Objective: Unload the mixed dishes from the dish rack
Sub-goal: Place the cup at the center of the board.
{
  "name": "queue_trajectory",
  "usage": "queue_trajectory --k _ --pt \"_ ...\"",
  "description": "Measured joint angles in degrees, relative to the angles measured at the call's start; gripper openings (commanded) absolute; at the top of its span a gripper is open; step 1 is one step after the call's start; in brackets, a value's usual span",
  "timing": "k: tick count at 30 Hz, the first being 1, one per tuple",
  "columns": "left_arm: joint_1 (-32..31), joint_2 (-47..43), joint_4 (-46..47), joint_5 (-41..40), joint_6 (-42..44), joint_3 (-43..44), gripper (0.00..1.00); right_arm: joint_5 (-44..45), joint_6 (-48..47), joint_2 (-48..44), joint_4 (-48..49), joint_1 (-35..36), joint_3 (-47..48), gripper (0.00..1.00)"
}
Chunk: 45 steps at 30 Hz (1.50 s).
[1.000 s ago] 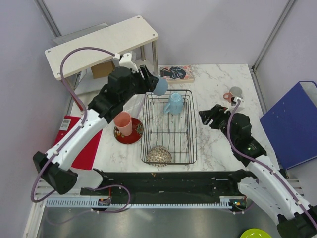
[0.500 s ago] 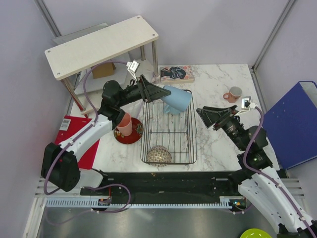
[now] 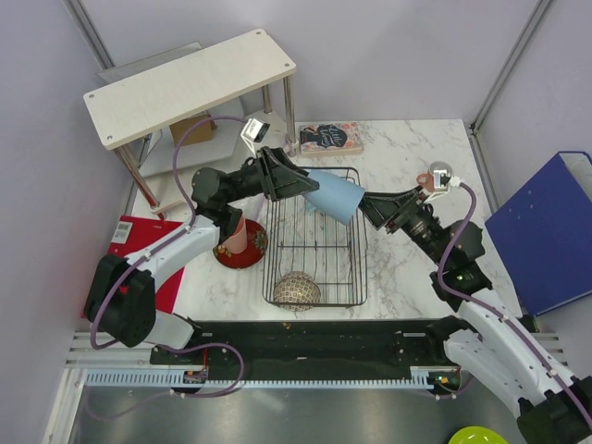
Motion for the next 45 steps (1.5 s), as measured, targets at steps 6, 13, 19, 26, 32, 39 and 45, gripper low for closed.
queue_trajectory --k 6,13,19,26,32,39,45 --pt "-1.1 0.3 0.2 0.2 -0.1 -0.8 0.02 -3.1 2.9 5.2 6.1 0.1 0.1 0.57" --pt "-1.8 1.1 -1.9 -0.2 0.8 -1.4 0.02 -5.6 2.7 6.7 6.1 0.3 2.0 0.00" --pt "-2.1 0.6 -8.7 -0.9 2.9 -1.1 0.61 -5.4 0.3 6.2 0.3 -0.3 2.9 0.00" --pt "-4.3 -5.9 -41.0 -9.3 26.8 5.9 0.99 -0.2 -10.8 1.3 -20.4 0.0 12.6 0.00" --pt "-4.8 -16.8 -61.2 -28.6 39.7 5.6 0.99 6.7 -16.8 -0.2 -33.0 0.0 21.2 0.00" --pt "-4.7 -21.2 -74.7 -43.3 44.4 4.0 0.99 24.5 -20.1 1.4 -48.9 0.1 29.3 0.00" --pt "-4.7 -21.9 -80.9 -47.9 45.3 1.6 0.99 42.5 -21.5 10.1 -62.8 0.1 37.2 0.00"
